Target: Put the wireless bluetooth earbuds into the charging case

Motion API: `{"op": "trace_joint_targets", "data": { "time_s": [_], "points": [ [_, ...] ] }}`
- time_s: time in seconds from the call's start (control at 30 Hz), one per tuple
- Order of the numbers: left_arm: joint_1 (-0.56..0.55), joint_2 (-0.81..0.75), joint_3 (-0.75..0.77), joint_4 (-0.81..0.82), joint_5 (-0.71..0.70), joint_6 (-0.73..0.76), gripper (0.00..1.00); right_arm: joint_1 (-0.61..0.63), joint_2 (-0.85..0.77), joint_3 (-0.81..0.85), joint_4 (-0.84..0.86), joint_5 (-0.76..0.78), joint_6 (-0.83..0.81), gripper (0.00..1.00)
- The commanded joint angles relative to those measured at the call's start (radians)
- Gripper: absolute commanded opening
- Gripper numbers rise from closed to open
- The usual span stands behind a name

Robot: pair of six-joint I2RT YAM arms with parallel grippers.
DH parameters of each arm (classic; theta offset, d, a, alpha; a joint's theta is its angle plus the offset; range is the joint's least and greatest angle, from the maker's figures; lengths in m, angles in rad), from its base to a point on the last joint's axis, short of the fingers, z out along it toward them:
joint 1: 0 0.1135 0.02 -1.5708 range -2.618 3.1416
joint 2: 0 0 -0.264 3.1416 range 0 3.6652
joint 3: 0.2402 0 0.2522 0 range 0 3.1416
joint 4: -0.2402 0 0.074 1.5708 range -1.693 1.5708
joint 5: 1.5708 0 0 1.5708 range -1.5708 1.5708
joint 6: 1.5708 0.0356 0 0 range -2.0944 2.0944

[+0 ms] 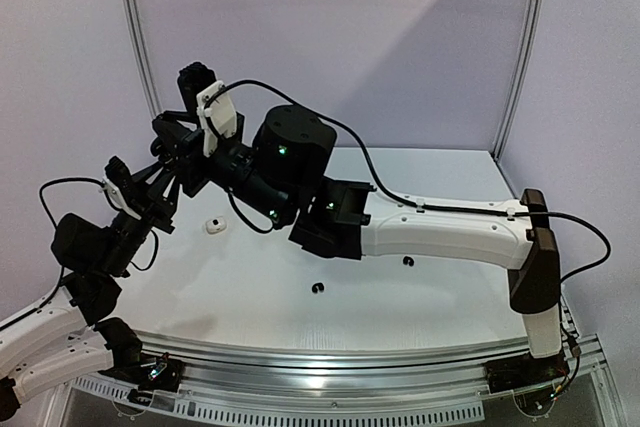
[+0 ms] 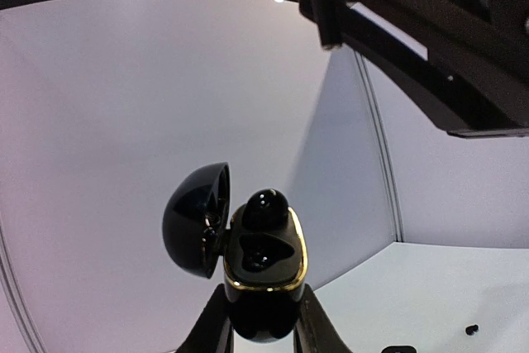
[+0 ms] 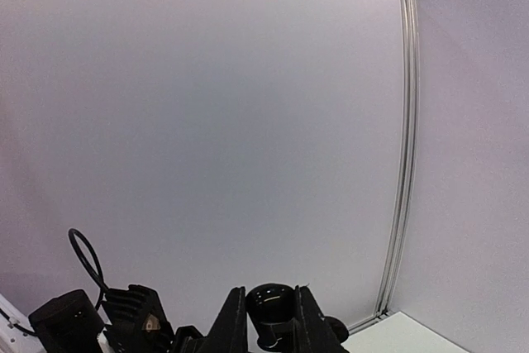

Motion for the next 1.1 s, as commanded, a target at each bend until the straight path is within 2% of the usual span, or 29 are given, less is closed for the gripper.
{"op": "trace_joint_targets", "data": {
  "time_s": [0.0, 0.33, 0.63, 1.07],
  "points": [
    [-0.019, -0.001, -0.009, 0.039, -0.004, 0.011, 0.00, 0.002, 0.038, 0.040, 0.024, 0.031, -0.014, 0.00],
    [-0.020, -0.001, -0.002, 0.026, -0.011, 0.008, 0.00, -0.002, 0.110, 0.103, 0.039, 0.057, 0.013, 0.00],
    [-0.020, 0.004, 0.005, 0.013, -0.011, -0.007, 0.00, -0.002, 0.134, 0.102, 0.063, 0.080, 0.102, 0.00],
    [-0.020, -0.002, 0.021, -0.034, -0.012, -0.021, 0.00, -0.002, 0.139, 0.090, 0.005, 0.091, 0.101, 0.00]
  ]
}}
